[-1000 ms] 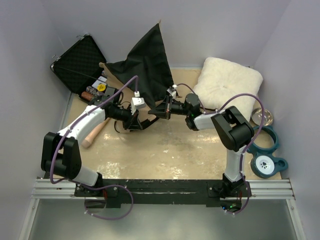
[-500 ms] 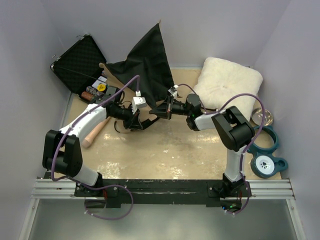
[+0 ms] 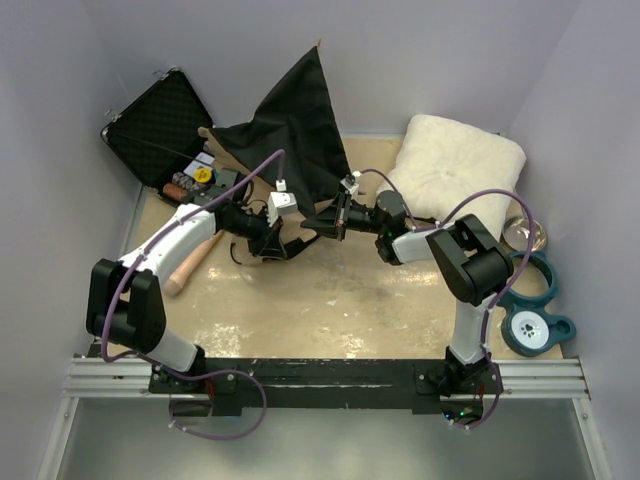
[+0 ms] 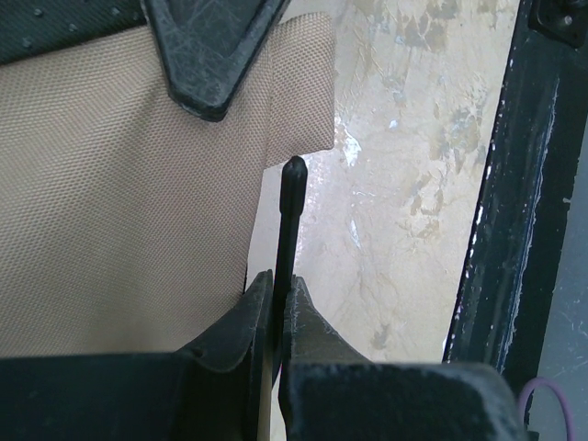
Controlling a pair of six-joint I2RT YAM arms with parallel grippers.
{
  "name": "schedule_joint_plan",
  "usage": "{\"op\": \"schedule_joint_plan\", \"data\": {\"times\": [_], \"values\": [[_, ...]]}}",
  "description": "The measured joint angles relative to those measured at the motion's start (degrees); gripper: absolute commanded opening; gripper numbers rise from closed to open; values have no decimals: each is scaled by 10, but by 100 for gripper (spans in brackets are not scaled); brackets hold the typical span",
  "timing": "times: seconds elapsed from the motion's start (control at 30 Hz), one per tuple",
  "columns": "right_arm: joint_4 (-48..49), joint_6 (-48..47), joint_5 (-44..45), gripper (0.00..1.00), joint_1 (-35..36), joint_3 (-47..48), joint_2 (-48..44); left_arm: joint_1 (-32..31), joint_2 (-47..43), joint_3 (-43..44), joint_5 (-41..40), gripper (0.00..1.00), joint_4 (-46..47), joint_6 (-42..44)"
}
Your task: Set up the pet tent
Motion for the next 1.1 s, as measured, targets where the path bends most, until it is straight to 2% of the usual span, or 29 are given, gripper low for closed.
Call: {"op": "schedule_joint_plan", "data": {"times": [0.4, 1.1], "values": [[-3, 0, -2, 0, 0, 0, 0, -12, -9, -24, -10, 0, 28, 1], [19, 0, 12, 0, 7, -15, -3, -12, 5, 7, -18, 0, -9, -9]]}}
